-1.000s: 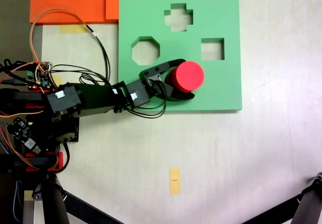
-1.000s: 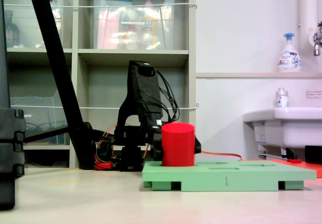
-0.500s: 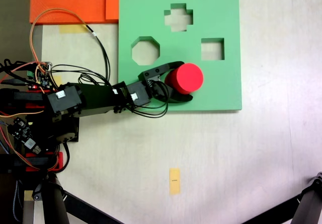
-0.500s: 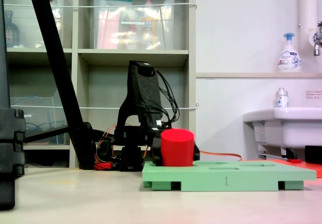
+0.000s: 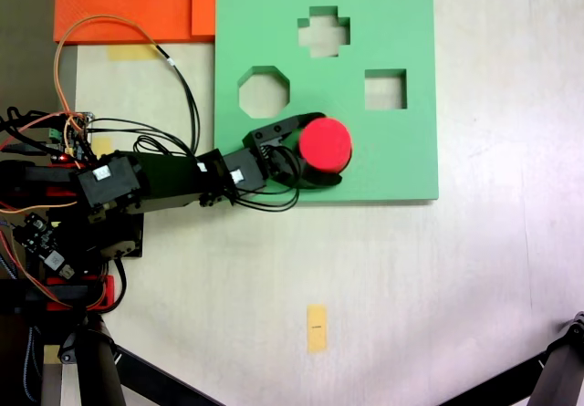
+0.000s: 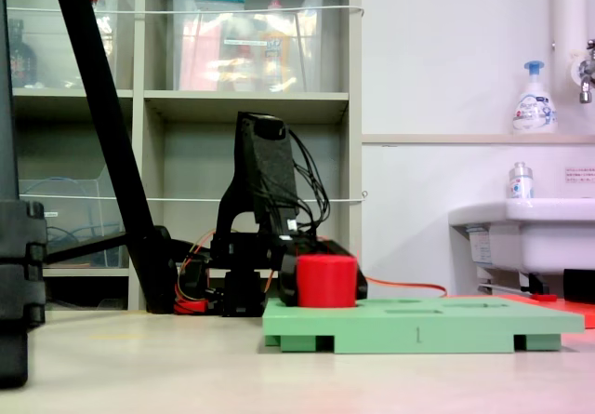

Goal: Put the cylinder block into the corresponding hole

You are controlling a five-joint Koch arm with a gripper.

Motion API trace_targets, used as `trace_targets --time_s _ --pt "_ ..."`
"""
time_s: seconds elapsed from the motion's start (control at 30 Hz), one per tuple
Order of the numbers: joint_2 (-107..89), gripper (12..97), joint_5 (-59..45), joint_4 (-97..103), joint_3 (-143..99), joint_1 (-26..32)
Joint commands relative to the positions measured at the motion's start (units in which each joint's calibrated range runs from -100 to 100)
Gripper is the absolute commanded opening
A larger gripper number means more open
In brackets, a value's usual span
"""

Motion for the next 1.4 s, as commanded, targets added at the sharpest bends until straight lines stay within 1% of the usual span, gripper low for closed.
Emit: trace_targets --time_s 0.0,0.03,0.1,0.13,0.17,0.33,0.43,0.47,0.53,0.73,0.83,0.87,0.9,1.0,1.07,1.13,1.17,1.2,1.23,1.37 --pt "1.4 60.5 0.0 -2.8 -0.7 0.3" --pt "1.5 63.2 0.0 -2.9 -1.0 0.2" --pt "1.2 64.6 0.0 -2.9 -1.9 0.2" --pt "1.1 67.5 0.0 -2.9 -2.3 0.2" --pt "0.5 68.5 0.0 -2.9 -3.1 0.1" --pt "-1.0 68.5 -1.6 -0.4 -6.6 0.1" --pt "-6.9 68.6 -2.1 1.1 -10.1 0.1" --pt "-10.1 68.7 -2.4 0.9 -11.4 0.1" --pt "-21.7 72.6 -3.1 -3.4 -13.7 0.0" --pt "-64.0 72.5 -8.2 -31.9 -13.4 -0.7" --pt "-84.4 70.9 -14.7 -50.0 -8.0 -2.9" --pt "-84.8 68.3 -18.3 -54.1 -6.2 -4.1" --pt "-84.8 63.0 -25.1 -55.3 -5.8 -6.2" --pt "-84.8 62.3 -34.8 -56.5 -4.6 -9.8" --pt "-84.8 62.3 -40.4 -55.1 -4.6 -12.0" --pt "-84.8 62.1 -44.2 -47.8 -5.0 -14.1" --pt "-84.8 59.6 -45.8 -42.5 -6.6 -14.9" --pt "-84.8 55.2 -47.5 -37.5 -8.2 -15.8" --pt "-84.8 53.4 -49.1 -33.5 -9.7 -16.6" --pt "-84.8 53.1 -52.7 -26.9 -18.7 -18.2"
